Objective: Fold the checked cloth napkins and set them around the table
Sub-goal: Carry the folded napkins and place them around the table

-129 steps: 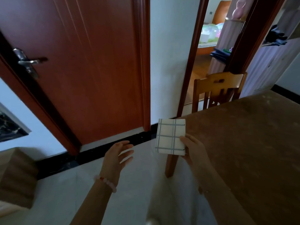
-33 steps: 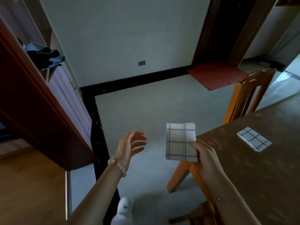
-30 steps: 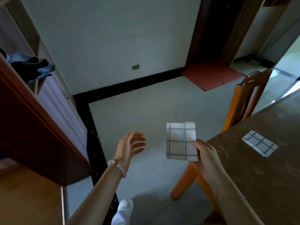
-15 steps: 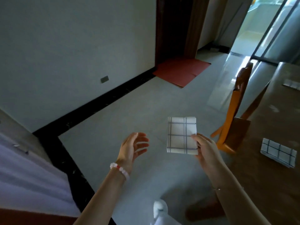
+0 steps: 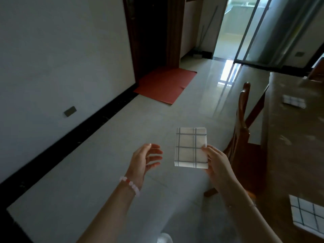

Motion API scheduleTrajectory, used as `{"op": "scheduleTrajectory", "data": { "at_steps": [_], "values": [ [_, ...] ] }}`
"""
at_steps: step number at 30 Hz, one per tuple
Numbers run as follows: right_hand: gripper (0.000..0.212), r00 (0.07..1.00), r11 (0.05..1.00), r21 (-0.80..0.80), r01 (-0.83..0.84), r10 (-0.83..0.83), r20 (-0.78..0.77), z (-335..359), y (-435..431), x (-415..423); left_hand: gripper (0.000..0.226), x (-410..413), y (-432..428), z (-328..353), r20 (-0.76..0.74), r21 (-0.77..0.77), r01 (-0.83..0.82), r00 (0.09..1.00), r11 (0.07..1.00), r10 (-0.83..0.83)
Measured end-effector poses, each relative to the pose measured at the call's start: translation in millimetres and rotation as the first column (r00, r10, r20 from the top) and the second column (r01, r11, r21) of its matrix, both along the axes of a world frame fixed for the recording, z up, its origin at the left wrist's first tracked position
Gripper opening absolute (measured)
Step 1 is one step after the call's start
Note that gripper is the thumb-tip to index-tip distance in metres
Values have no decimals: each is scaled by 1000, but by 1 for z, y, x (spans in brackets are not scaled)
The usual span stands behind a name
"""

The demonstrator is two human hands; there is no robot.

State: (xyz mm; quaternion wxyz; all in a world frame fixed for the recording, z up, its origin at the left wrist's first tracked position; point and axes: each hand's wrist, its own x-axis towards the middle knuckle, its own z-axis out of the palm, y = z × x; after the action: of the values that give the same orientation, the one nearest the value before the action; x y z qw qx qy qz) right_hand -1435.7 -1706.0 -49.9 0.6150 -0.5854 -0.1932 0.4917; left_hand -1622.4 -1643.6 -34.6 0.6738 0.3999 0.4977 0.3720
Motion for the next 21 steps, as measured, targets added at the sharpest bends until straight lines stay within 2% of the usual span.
{"op": "scheduleTrajectory", "data": {
  "at_steps": [11,18,21],
  "values": [
    [18,971,970,-29,240,-239,22,9,123,100,33,127,173,-6,26,-27,273,962,962,-272],
    [15,901,900,-50,434,-432,39,14,231,153,35,210,314,-12,42,-12,491,871,871,-490],
    [13,845,845,-25,534,-534,-6,23,279,177,34,240,372,-5,33,-1,578,815,816,-578]
  ]
}}
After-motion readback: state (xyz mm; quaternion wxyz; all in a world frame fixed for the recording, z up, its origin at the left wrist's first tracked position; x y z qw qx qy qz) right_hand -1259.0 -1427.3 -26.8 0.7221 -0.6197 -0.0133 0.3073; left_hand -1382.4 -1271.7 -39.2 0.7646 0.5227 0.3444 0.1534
